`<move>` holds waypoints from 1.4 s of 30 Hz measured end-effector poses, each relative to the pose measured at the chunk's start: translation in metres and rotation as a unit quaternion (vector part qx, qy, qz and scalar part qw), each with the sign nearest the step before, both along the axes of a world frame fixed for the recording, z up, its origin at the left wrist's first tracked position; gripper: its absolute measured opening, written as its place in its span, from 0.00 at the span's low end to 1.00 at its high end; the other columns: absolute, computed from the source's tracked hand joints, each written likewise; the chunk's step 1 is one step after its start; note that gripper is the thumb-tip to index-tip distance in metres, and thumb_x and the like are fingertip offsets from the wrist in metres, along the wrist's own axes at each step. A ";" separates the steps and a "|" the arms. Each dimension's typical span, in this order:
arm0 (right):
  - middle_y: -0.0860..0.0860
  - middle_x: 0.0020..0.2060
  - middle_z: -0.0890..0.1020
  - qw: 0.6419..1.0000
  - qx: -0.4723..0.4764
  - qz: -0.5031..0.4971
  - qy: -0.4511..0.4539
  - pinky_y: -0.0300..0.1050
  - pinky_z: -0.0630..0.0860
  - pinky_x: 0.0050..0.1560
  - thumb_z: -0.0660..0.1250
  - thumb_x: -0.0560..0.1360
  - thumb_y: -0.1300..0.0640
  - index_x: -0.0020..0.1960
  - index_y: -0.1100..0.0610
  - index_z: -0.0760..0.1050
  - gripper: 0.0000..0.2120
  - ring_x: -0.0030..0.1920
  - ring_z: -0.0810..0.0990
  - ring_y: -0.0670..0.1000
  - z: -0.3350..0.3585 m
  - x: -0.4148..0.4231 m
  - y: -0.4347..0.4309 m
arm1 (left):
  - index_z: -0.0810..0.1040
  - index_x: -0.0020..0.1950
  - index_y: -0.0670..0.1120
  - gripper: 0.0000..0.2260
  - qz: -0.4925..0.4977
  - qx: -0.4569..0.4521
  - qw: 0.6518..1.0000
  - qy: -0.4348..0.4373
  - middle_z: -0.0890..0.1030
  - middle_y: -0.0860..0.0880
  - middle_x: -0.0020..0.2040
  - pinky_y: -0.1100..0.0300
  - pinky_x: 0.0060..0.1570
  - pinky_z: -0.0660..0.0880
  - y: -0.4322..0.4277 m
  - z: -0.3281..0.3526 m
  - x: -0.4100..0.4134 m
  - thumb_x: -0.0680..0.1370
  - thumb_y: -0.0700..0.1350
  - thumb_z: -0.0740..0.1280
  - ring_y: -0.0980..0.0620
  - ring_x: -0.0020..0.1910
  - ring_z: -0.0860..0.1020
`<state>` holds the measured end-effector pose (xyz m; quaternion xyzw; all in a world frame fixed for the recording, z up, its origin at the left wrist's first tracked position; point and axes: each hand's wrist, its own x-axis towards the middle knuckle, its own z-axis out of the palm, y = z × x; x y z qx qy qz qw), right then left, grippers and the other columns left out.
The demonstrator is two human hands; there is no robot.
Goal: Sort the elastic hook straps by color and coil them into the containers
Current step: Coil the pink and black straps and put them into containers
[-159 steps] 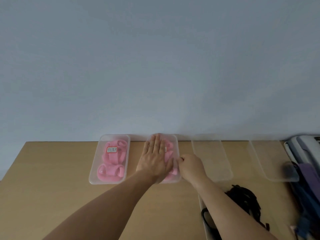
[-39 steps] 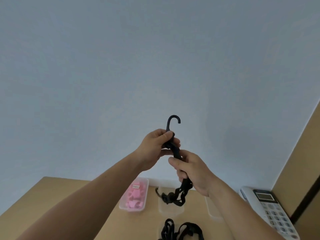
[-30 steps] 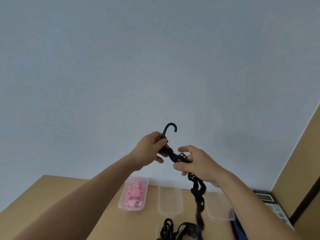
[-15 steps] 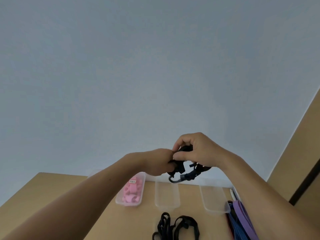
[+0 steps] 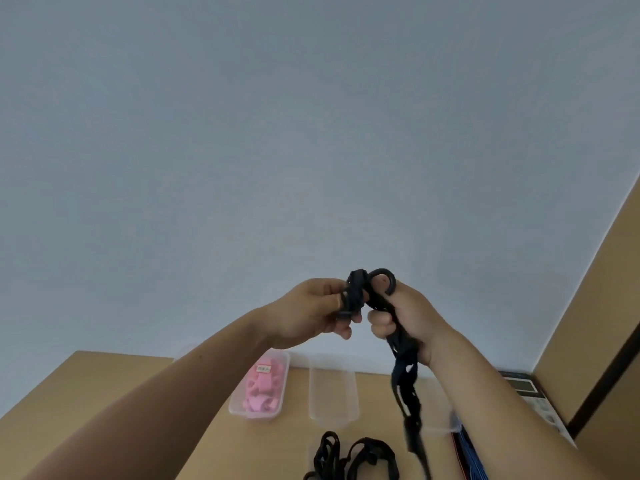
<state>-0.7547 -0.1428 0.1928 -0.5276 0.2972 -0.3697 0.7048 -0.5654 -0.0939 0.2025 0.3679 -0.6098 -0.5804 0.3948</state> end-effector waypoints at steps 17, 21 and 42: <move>0.49 0.27 0.73 0.961 -0.026 -0.159 0.226 0.41 0.61 0.31 0.59 0.79 0.38 0.43 0.60 0.81 0.26 0.24 0.62 0.47 -0.015 0.033 0.005 | 0.80 0.58 0.40 0.17 0.249 -0.574 0.588 -0.513 0.73 0.46 0.37 0.60 0.28 0.62 -0.022 -0.042 0.023 0.73 0.32 0.59 0.47 0.33 0.70; 0.50 0.25 0.66 0.962 -0.051 -0.194 0.185 0.40 0.59 0.28 0.62 0.78 0.44 0.34 0.57 0.67 0.20 0.24 0.59 0.48 -0.017 0.033 0.002 | 0.79 0.63 0.43 0.14 0.244 -0.484 0.723 -0.429 0.78 0.48 0.41 0.57 0.35 0.74 -0.025 -0.044 0.018 0.78 0.36 0.65 0.49 0.37 0.75; 0.54 0.26 0.66 0.948 -0.141 -0.255 0.128 0.39 0.60 0.25 0.66 0.70 0.52 0.33 0.66 0.65 0.19 0.27 0.62 0.50 -0.030 0.040 -0.010 | 0.75 0.49 0.43 0.11 -0.047 0.134 0.989 0.045 0.69 0.48 0.39 0.52 0.37 0.75 -0.023 -0.026 0.018 0.73 0.49 0.61 0.49 0.31 0.67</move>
